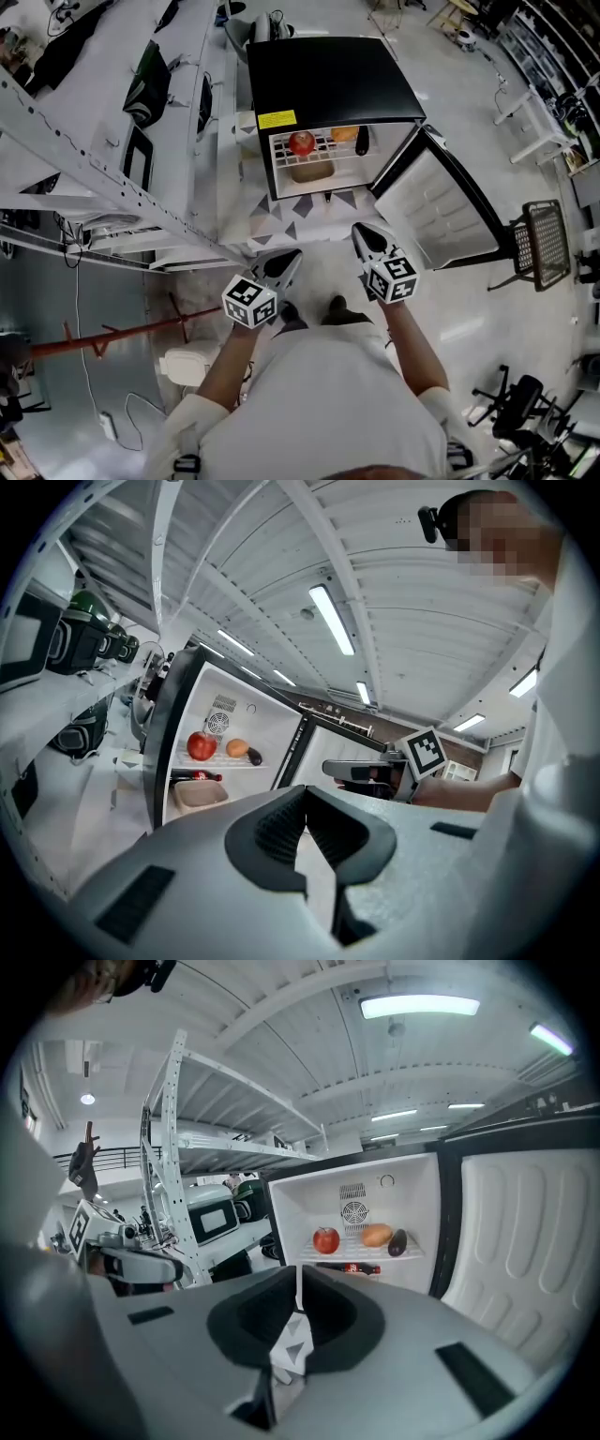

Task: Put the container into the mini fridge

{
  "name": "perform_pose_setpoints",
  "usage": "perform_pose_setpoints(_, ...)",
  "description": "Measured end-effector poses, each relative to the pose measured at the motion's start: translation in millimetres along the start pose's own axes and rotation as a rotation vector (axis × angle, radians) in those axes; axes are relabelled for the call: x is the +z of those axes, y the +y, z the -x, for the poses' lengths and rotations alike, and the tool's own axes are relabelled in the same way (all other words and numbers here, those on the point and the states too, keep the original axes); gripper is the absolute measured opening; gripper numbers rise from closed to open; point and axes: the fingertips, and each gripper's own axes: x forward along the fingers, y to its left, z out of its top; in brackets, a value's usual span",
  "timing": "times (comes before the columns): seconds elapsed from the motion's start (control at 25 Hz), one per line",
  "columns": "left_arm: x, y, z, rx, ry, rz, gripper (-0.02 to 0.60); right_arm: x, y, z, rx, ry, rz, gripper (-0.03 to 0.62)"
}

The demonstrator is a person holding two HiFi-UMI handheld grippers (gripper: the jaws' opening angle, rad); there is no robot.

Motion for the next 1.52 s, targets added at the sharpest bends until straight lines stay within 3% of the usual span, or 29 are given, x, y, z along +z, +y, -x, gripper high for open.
perform_pose_setpoints(0.72,40,-32,-13,0.120,-0.088,-0.078,0.005,45,-7,65,0.159,-0.129,0.028,0.006)
perform_pose_setpoints(1.52,48,-37,-29,0.114,-0.109,-0.079,0.005,47,-26,68,0.163,-0.145,-0.025,0.008)
